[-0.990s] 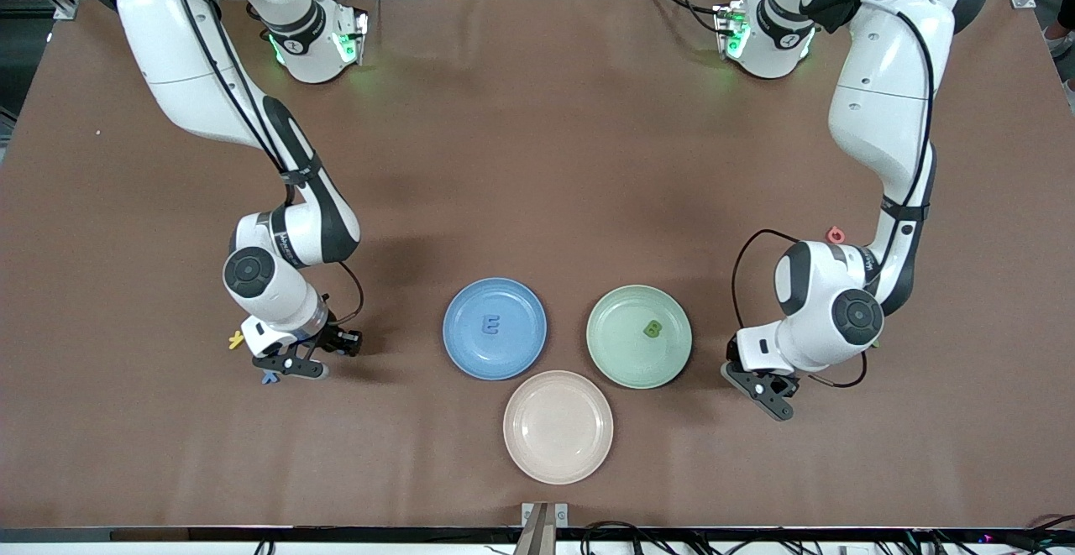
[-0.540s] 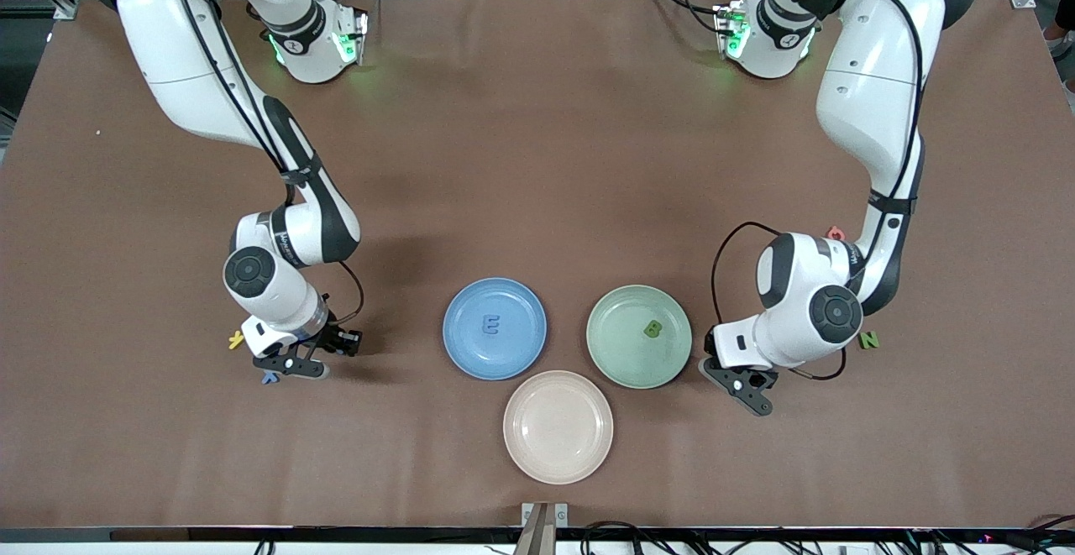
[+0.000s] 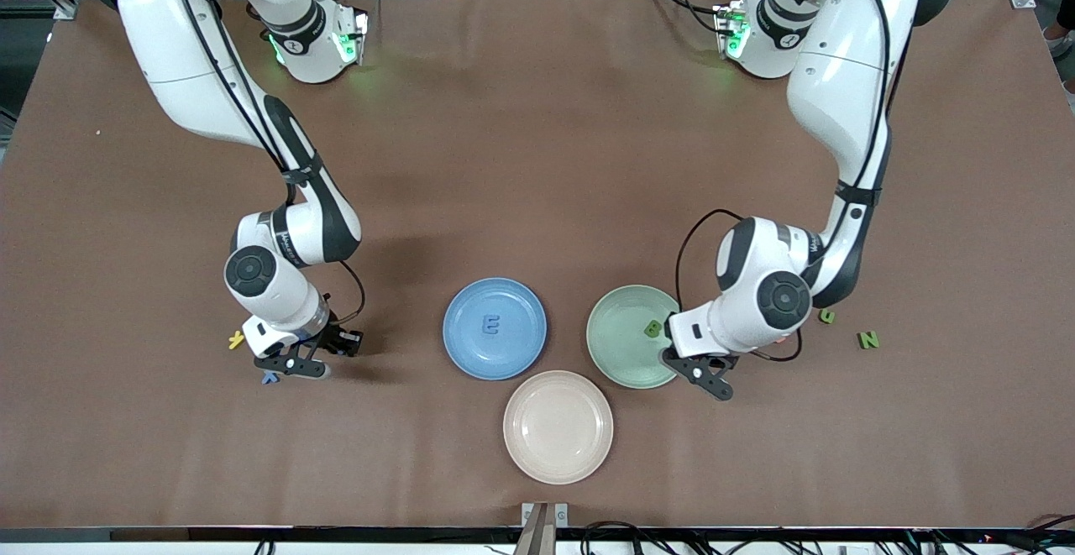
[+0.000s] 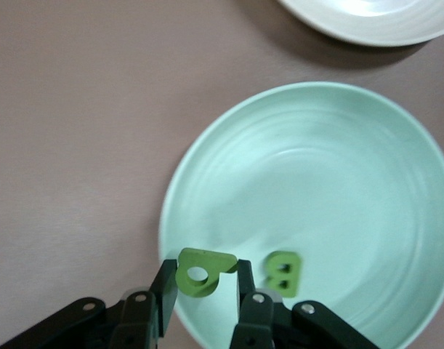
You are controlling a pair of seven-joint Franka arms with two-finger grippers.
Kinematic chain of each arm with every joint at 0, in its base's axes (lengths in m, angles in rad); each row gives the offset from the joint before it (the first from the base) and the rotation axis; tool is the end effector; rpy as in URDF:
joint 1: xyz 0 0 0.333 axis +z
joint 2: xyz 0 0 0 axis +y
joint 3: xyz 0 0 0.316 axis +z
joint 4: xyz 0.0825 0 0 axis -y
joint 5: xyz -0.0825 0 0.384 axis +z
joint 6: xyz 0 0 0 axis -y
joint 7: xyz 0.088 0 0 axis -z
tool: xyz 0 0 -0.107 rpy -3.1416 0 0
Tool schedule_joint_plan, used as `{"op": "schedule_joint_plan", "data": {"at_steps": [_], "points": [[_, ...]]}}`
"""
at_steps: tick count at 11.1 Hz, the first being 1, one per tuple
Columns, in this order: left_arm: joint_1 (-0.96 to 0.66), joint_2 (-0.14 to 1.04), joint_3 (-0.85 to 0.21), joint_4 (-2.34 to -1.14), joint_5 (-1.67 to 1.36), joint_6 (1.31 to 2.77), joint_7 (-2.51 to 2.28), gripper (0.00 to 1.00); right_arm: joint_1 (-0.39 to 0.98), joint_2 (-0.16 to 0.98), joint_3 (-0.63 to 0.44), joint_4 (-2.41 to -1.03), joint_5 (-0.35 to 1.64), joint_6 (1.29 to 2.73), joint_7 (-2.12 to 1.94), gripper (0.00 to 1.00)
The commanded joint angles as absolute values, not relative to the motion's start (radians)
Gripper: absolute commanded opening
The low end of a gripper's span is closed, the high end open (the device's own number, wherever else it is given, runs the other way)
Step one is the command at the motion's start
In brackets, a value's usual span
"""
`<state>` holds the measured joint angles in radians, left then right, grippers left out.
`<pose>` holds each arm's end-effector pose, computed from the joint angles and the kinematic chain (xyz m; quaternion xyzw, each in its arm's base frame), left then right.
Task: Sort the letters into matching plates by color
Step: 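Put G in blue plate while the left gripper puts d in green plate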
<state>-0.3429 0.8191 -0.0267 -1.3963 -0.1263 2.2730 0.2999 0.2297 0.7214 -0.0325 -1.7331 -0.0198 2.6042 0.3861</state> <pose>0.6884 -0.2657 0.2223 0.9560 -0.2861 0.0266 0.0599 0.6673 0.1360 0.1788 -0.9938 0.0811 -0.0763 0.0061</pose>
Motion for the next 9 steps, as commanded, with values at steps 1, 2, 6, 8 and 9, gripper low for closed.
{"op": "schedule_joint_plan", "data": {"at_steps": [1,2,6,8,9], "points": [[-0.374,0.813,-0.029,-1.401,-0.146,2.26,0.198,0.0,0.247,0.698,-0.026,-1.713,0.046,2.565,0.39,0.2],[-0.374,0.813,-0.038,-1.401,-0.144,2.26,0.16,0.0,0.268,0.696,-0.026,-1.695,0.093,2.565,0.391,0.2],[-0.37,0.804,-0.044,-1.402,-0.087,2.26,0.106,1.0,0.371,0.703,-0.025,-1.638,0.193,2.565,0.465,0.2],[-0.356,0.769,-0.04,-1.416,-0.087,2.235,0.118,1.0,0.429,0.709,-0.025,-1.608,0.195,2.568,0.524,0.2],[-0.336,0.749,-0.035,-1.419,-0.087,2.188,0.141,1.0,0.455,0.712,-0.023,-1.592,0.195,2.568,0.549,0.2]]}}
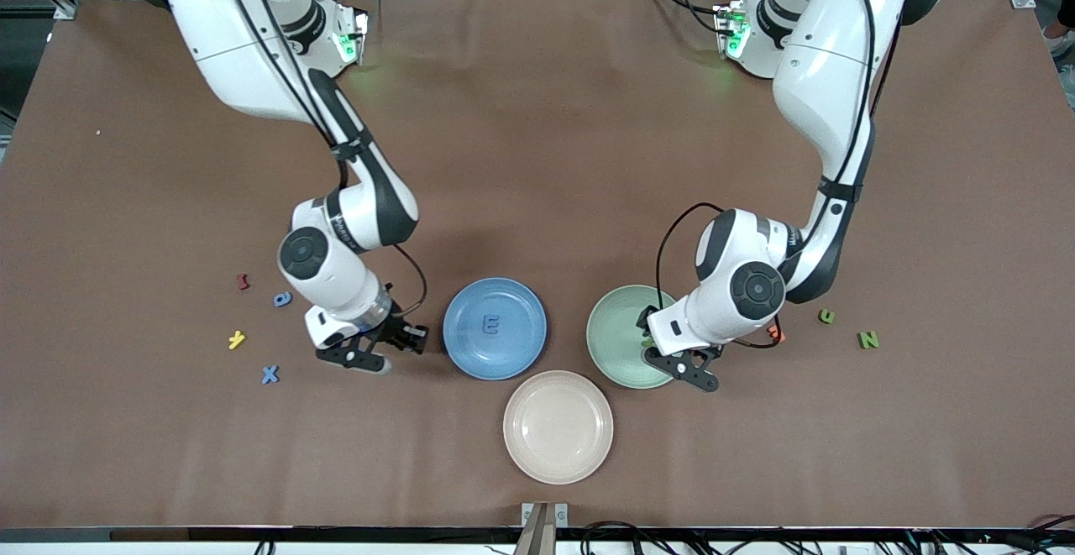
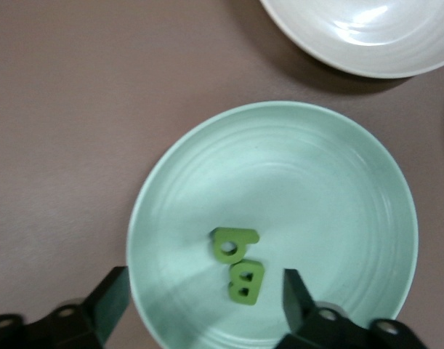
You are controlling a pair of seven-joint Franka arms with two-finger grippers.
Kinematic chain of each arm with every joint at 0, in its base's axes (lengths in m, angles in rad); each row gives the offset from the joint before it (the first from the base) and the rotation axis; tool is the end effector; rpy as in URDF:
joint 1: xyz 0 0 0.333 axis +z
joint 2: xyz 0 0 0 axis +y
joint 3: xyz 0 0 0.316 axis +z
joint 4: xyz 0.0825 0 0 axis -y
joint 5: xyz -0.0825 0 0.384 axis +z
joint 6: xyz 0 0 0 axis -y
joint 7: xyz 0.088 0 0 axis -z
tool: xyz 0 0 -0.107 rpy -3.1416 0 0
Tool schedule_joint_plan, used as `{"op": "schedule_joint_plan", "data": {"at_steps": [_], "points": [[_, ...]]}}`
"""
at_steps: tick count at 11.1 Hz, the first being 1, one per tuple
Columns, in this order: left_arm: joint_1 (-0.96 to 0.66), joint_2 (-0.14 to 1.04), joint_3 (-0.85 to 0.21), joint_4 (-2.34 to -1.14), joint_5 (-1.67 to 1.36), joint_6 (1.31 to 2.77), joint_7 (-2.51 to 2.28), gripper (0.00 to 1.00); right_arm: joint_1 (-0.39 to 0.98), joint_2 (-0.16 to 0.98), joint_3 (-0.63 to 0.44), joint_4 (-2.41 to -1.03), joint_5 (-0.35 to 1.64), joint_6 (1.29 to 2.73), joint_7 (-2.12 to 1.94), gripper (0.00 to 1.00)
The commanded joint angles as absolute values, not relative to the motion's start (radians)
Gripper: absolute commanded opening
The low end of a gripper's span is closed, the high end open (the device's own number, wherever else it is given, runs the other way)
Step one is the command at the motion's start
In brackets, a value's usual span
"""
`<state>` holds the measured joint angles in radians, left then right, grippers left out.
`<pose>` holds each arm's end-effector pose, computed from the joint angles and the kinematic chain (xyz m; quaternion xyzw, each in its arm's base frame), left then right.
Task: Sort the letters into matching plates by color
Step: 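Put G in blue plate while the left gripper puts d in green plate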
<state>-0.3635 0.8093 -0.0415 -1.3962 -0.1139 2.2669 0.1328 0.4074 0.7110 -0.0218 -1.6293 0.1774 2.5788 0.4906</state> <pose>0.6800 -0.2877 0.2293 0.9722 -0.2243 0.0223 0.0632 0.6605 0.2673 0.2274 -0.9847 0.1171 -0.0868 0.0949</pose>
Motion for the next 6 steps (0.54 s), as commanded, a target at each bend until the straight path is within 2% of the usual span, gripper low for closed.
{"op": "schedule_joint_plan", "data": {"at_steps": [1,3,4,5,6], "points": [[-0.31,0.724,-0.035,-1.43,-0.089,2.137,0.184,1.0,0.484,0.715,-0.021,-1.583,0.196,2.569,0.58,0.2],[-0.244,0.68,-0.032,-1.485,-0.089,2.092,0.291,1.0,0.532,0.732,-0.02,-1.553,0.195,2.571,0.627,0.21],[-0.221,0.664,-0.028,-1.52,-0.089,2.092,0.314,1.0,0.538,0.738,-0.02,-1.551,0.196,2.572,0.635,0.29],[-0.207,0.644,-0.015,-1.557,-0.081,2.092,0.324,1.0,0.545,0.738,-0.02,-1.551,0.196,2.572,0.655,0.83],[-0.203,0.629,-0.005,-1.581,-0.033,2.094,0.348,1.0,0.546,0.739,-0.02,-1.552,0.19,2.571,0.65,1.0]]}}
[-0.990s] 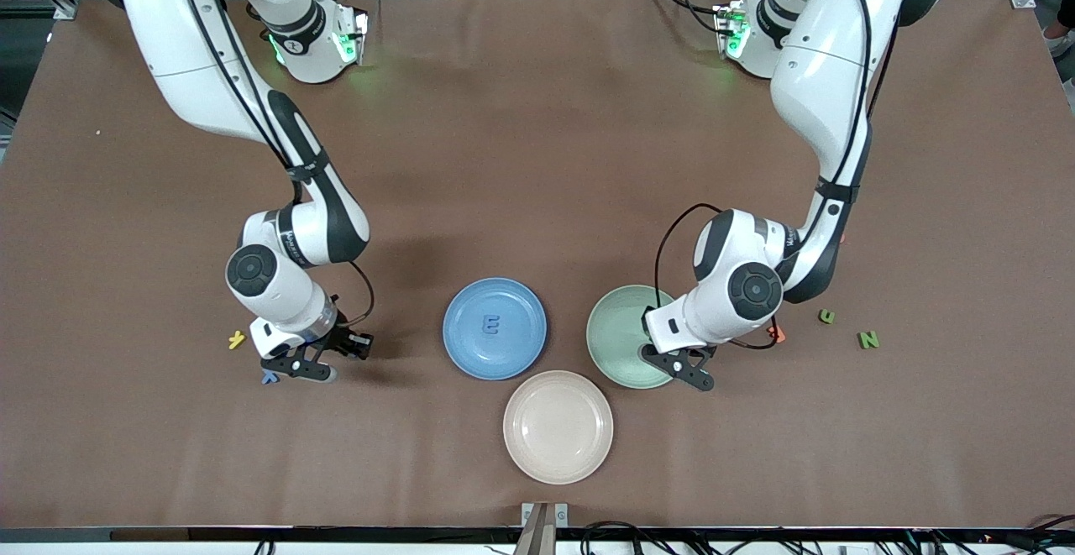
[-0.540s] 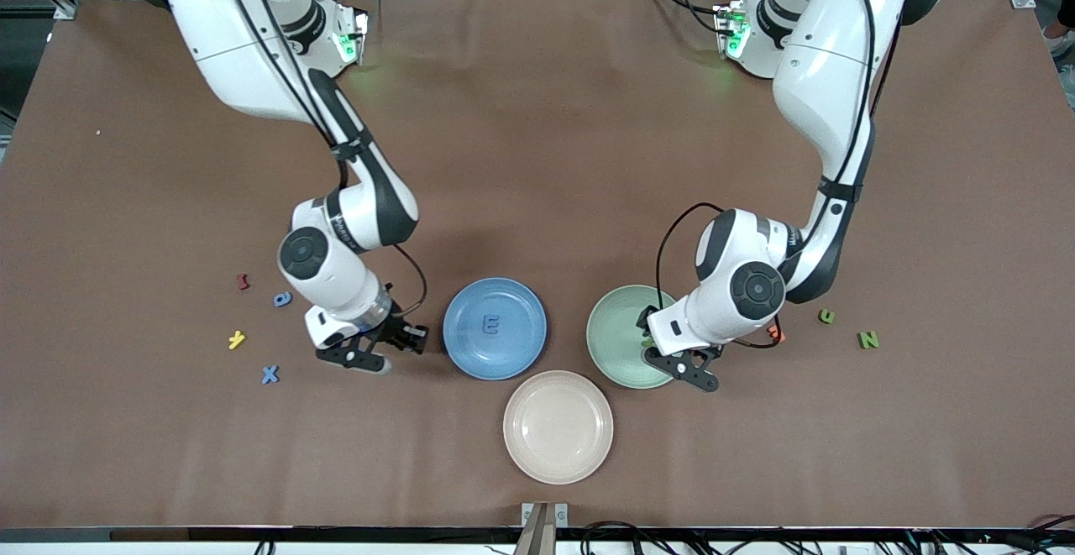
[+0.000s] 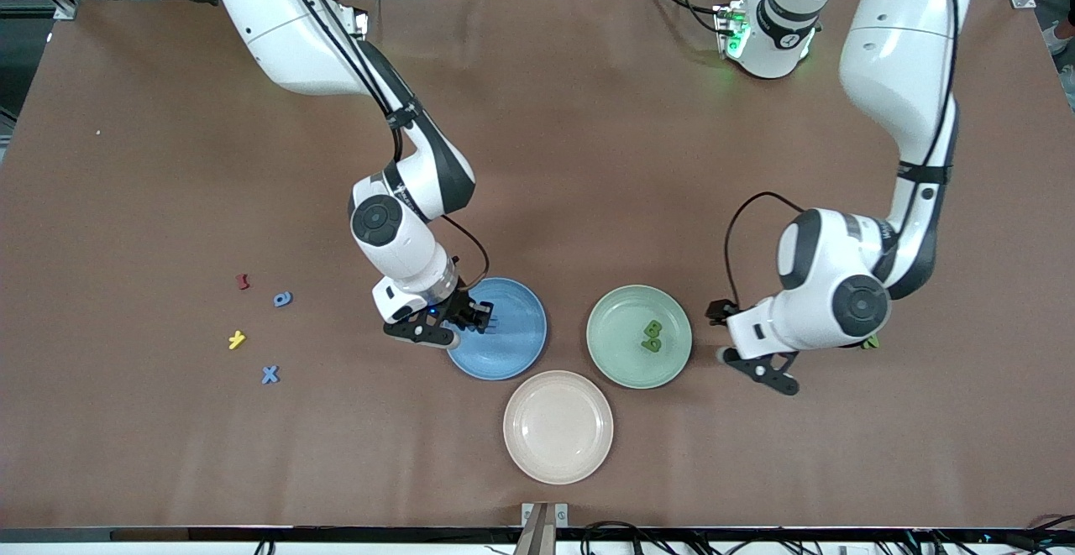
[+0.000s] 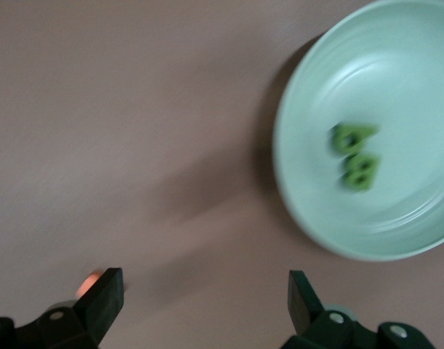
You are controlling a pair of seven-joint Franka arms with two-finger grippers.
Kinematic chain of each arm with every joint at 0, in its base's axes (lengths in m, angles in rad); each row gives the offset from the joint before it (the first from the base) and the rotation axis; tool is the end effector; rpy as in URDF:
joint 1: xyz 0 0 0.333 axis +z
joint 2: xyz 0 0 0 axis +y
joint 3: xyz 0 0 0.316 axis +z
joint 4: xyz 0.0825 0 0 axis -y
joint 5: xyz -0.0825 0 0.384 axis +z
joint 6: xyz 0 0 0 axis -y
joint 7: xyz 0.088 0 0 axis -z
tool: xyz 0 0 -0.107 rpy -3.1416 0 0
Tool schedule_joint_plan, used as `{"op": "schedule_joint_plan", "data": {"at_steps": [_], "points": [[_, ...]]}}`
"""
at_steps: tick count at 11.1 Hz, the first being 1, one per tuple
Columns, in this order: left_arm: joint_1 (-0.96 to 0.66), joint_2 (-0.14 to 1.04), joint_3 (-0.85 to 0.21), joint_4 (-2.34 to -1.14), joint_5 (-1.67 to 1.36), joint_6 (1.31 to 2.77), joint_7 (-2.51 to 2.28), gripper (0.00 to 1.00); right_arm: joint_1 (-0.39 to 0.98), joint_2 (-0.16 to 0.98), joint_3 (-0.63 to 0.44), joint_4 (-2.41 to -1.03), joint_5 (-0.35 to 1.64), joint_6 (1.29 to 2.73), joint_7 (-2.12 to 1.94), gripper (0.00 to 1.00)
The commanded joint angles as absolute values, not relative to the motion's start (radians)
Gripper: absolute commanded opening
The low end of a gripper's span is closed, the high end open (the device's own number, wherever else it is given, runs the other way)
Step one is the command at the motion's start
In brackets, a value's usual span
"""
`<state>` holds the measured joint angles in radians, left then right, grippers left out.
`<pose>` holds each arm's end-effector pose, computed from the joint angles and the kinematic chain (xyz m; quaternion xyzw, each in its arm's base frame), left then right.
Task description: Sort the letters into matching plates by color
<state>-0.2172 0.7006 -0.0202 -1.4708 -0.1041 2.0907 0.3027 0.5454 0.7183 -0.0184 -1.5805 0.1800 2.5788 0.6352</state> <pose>0.6889 -0.1695 0.2590 0.9692 -0.2374 -0.0386 0.0520 0.6276 0.3642 0.2441 -0.9817 0.1188 -0.0877 0.1203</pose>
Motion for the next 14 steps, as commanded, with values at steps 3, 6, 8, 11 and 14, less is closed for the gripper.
{"op": "schedule_joint_plan", "data": {"at_steps": [3,6,8,11,14], "points": [[-0.149,0.591,-0.003,-1.67,0.009,2.14,0.4,1.0,0.535,0.732,-0.021,-1.557,0.184,2.565,0.585,1.0],[-0.12,0.571,0.032,-1.752,0.008,2.232,0.477,1.0,0.468,0.715,-0.044,-1.578,0.181,2.495,0.433,1.0],[-0.106,0.549,0.047,-1.866,0.002,2.378,0.479,1.0,0.418,0.689,-0.092,-1.577,0.183,2.387,0.306,1.0],[-0.101,0.558,0.075,-1.885,-0.003,2.416,0.477,1.0,0.315,0.678,-0.094,-1.577,0.176,2.338,0.171,1.0],[-0.101,0.558,0.103,-1.896,-0.006,2.416,0.477,1.0,0.237,0.64,-0.094,-1.589,0.082,2.154,0.059,1.0]]}}
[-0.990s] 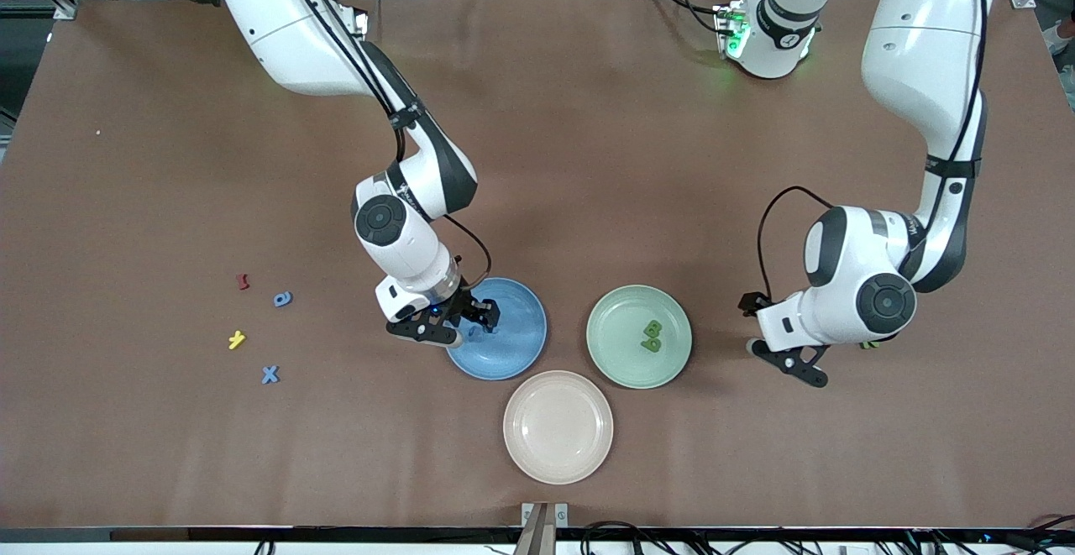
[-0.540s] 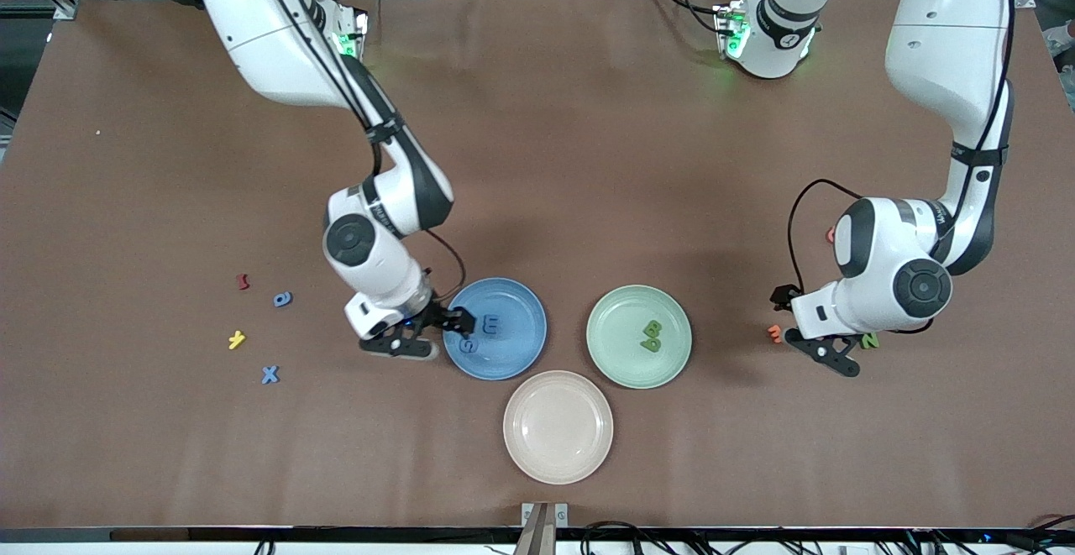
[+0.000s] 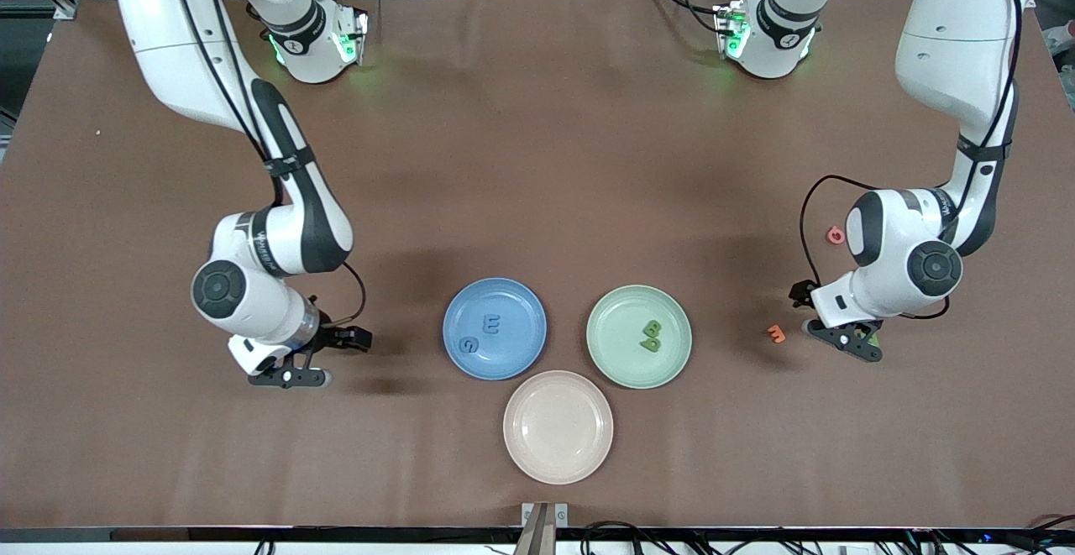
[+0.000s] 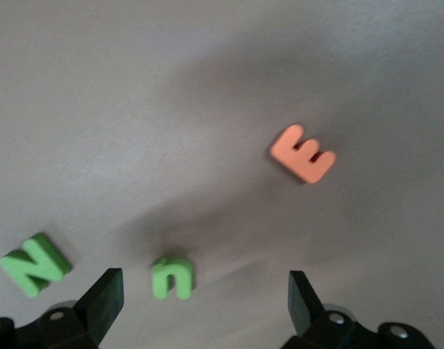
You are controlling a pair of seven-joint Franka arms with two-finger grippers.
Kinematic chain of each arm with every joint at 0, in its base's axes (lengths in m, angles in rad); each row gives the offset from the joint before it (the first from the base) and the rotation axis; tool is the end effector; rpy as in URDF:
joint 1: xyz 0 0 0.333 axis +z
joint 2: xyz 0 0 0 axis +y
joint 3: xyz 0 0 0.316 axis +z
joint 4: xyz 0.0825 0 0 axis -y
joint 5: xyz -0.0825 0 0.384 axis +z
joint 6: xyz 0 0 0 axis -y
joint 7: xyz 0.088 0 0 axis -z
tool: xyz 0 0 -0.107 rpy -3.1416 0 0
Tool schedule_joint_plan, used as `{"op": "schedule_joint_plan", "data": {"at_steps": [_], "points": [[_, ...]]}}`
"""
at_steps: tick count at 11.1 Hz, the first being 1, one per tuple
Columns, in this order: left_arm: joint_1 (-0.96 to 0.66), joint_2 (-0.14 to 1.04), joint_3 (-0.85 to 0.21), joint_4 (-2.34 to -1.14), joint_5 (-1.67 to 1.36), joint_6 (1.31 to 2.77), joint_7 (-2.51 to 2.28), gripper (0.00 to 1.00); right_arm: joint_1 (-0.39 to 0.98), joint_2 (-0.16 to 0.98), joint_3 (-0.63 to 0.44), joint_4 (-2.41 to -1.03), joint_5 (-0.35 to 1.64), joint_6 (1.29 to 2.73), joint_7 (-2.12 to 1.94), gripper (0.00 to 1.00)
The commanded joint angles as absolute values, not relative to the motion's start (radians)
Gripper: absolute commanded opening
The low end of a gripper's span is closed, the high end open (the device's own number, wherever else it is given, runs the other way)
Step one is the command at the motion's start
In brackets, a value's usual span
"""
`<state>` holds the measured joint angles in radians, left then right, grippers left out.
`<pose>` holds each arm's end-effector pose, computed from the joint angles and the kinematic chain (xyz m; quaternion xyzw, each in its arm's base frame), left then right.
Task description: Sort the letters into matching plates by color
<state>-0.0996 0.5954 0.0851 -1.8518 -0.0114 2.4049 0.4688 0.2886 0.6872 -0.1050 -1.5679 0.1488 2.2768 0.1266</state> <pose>0.6382 -0.0121 0.1967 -0.9699 0.2416 0.0241 0.0152 0.6901 0.1427 0.2431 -0.9996 0.0068 -0.0096 0.0259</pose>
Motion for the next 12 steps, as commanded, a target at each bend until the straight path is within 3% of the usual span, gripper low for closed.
{"op": "schedule_joint_plan", "data": {"at_steps": [1,4,8,12], "points": [[-0.092,0.56,0.104,-1.898,-0.006,2.416,0.477,0.99,0.213,0.617,-0.094,-1.621,0.071,2.145,0.039,1.0],[-0.086,0.571,0.106,-1.898,-0.006,2.422,0.477,0.94,0.138,0.554,-0.092,-1.722,0.052,2.152,-0.038,1.0],[-0.083,0.584,0.11,-1.896,-0.006,2.439,0.479,0.79,0.094,0.523,-0.087,-1.859,0.035,2.345,-0.048,1.0],[-0.081,0.603,0.112,-1.89,-0.006,2.468,0.479,0.77,0.069,0.463,-0.081,-2.02,0.04,2.495,-0.049,1.0]]}}
